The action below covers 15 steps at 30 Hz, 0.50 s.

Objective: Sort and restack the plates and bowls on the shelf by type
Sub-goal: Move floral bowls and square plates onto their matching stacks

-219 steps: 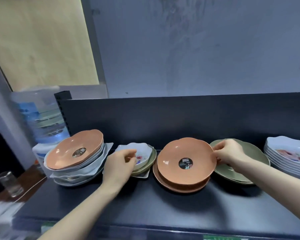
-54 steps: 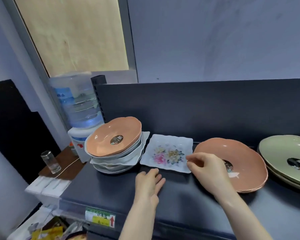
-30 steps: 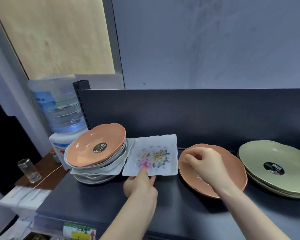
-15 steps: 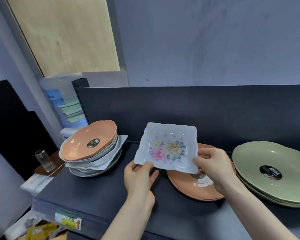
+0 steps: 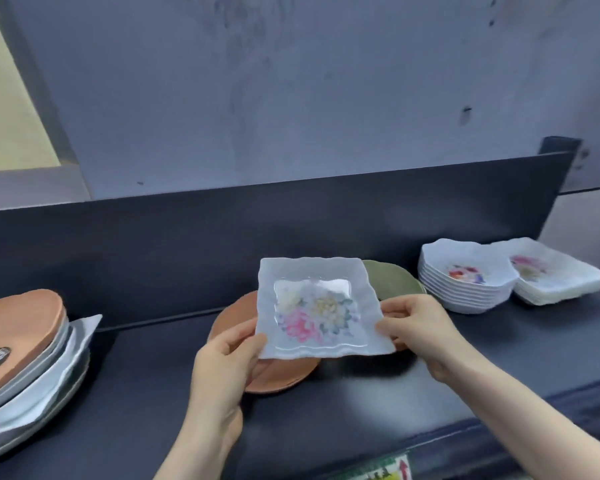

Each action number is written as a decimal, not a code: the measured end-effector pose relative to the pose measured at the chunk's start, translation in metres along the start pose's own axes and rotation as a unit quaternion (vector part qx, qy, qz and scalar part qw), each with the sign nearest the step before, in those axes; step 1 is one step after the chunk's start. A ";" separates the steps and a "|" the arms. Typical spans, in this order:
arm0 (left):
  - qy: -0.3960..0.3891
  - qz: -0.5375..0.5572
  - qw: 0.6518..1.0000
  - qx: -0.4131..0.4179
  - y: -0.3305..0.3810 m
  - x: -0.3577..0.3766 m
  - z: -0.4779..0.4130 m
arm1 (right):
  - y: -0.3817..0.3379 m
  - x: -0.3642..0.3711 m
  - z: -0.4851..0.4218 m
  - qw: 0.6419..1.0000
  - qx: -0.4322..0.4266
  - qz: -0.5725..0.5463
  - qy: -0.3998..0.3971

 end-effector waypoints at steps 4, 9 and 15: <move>-0.083 0.017 0.995 -0.051 -0.021 0.037 0.005 | 0.020 -0.045 0.014 0.998 0.023 0.021 0.059; -0.170 -0.003 0.983 -0.073 -0.036 0.089 0.009 | 0.039 -0.106 0.025 0.992 0.047 0.029 0.111; -0.228 -0.037 0.970 -0.070 -0.041 0.165 0.015 | 0.059 -0.183 0.008 0.988 0.060 0.045 0.133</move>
Point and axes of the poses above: each hand's wrist, its own z-axis away from the middle knuckle, its own x-axis out of the palm, y = z × x, the point moved 1 cm from there along -z, towards the middle knuckle, and after that the axes turned 12 degrees about z, right-handed, at the moved point
